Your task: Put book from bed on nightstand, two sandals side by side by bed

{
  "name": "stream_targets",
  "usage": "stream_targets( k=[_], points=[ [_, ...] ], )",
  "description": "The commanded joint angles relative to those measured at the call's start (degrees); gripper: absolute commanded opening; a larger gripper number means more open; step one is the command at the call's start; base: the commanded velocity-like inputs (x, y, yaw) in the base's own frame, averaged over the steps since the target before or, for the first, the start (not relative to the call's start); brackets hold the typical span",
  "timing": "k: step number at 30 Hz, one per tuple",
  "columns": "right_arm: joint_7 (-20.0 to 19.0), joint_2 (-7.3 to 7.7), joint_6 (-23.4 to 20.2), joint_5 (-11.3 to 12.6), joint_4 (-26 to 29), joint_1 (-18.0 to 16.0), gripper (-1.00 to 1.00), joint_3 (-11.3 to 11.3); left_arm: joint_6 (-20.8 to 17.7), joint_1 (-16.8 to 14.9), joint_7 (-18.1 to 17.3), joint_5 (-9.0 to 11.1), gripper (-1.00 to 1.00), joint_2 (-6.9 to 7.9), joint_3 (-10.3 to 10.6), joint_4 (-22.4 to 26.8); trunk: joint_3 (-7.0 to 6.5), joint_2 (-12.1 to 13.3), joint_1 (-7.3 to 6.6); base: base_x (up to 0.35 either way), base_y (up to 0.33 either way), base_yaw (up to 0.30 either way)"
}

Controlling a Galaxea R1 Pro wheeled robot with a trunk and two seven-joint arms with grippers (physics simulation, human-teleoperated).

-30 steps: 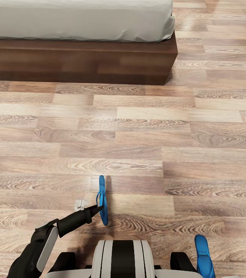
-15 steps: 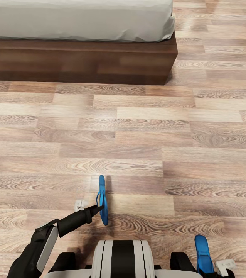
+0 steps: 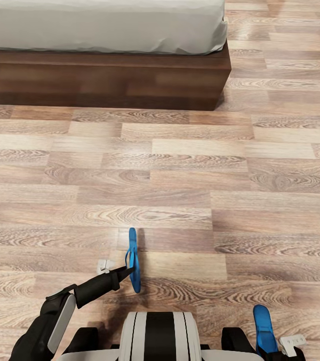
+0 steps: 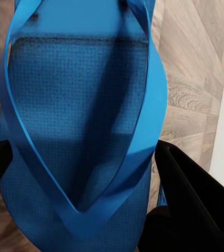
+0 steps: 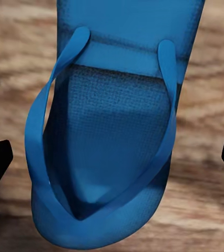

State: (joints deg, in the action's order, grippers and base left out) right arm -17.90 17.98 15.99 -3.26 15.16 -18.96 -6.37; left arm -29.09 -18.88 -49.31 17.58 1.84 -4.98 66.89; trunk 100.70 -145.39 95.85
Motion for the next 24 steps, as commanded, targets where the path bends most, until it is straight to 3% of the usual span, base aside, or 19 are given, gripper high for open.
stream_targets(
  k=[1,12,24],
  points=[
    [-0.39,-0.03,0.14,-0.34,-0.08,-0.02,1.0,-0.48,-0.44,-0.01,-0.08,0.35,-1.0,0.0,-0.03,0.0,0.02,-0.01,-0.01,0.0,0.0,0.0],
    [3.08,-0.14,0.09,-0.57,-0.46,-0.11,1.0,-0.48,-0.44,-0.01,-0.08,0.35,-1.0,0.0,-0.03,-0.01,0.02,-0.01,-0.01,0.0,0.0,0.0],
    [3.39,-0.23,0.17,-0.61,-0.85,-0.12,1.0,-0.39,-0.44,-0.01,-0.08,0.35,-1.0,0.0,-0.03,0.01,0.02,-0.01,-0.01,0.0,0.0,0.0]
  ],
)
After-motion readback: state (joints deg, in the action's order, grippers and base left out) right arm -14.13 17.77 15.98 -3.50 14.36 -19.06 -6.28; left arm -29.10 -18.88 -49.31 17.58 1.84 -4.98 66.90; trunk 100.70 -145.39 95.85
